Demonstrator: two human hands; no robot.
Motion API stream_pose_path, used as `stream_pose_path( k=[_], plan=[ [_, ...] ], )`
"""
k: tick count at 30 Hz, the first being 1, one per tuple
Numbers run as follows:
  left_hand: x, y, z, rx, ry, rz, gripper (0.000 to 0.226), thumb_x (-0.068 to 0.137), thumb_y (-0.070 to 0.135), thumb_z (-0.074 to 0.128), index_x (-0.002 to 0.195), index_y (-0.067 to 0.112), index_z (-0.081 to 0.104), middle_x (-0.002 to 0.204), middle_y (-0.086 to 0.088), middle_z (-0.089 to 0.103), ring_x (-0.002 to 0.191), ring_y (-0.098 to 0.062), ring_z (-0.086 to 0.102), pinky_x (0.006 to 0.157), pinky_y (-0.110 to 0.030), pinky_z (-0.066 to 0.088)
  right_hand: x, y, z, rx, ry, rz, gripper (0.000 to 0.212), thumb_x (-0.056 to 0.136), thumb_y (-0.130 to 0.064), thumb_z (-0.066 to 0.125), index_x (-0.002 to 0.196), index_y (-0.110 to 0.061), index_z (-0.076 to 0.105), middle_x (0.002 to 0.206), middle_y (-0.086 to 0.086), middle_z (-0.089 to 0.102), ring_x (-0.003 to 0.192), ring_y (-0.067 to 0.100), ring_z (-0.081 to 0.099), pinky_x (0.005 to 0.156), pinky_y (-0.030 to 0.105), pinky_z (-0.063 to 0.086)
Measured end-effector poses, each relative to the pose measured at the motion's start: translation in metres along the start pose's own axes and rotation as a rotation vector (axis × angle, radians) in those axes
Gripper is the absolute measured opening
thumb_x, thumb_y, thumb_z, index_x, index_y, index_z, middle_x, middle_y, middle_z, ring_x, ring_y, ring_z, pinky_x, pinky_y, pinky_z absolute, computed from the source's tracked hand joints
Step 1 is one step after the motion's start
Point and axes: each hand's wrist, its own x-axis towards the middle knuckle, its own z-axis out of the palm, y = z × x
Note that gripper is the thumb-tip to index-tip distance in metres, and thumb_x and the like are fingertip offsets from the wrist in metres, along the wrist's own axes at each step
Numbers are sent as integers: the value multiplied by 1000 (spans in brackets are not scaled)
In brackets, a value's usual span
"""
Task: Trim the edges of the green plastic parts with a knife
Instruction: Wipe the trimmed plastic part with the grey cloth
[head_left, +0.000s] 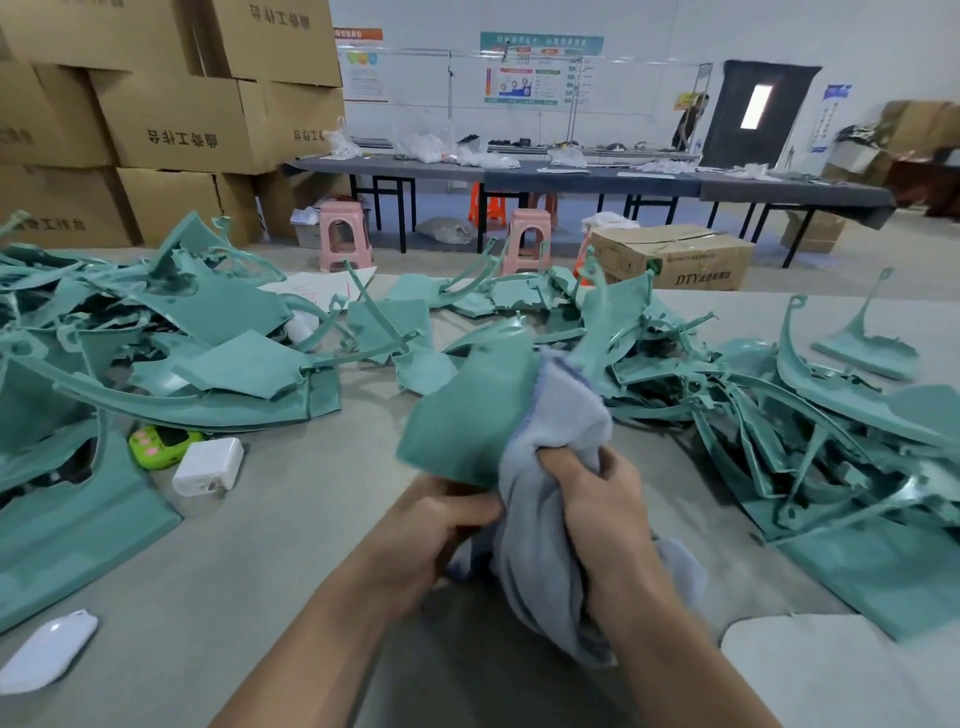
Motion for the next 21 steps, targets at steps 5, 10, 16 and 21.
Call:
stream_pose_path(
  k=[5,10,16,21],
  plan=[
    [3,-4,1,-125,239,41,38,72,36,76,99,10,78,87,-12,77,69,-24,74,52,-30,56,-3,-1,7,-148,-85,-9,19,70,-40,70,82,-27,76,75,-5,77,75,14,75,72,40,61],
    [8,7,-1,91,257,213,20,78,10,78,97,11,77,105,-20,73,93,-36,66,84,-44,51,-1,2,5,-48,-10,46,7,80,-24,77,80,-17,77,75,1,78,78,23,76,72,42,62],
    [5,11,-15,259,181,203,34,89,-14,60,106,13,70,97,3,79,92,-10,73,77,-19,56,7,-7,-8,176,60,215,8,88,-8,70,87,-4,76,74,12,77,58,19,72,47,24,54],
    [-1,18,-31,313,106,191,37,87,-15,61,113,10,68,104,1,78,95,-10,73,76,-18,55,8,-11,-12,221,44,238,16,88,-10,74,72,-7,77,66,8,75,51,15,70,44,21,52]
  ],
)
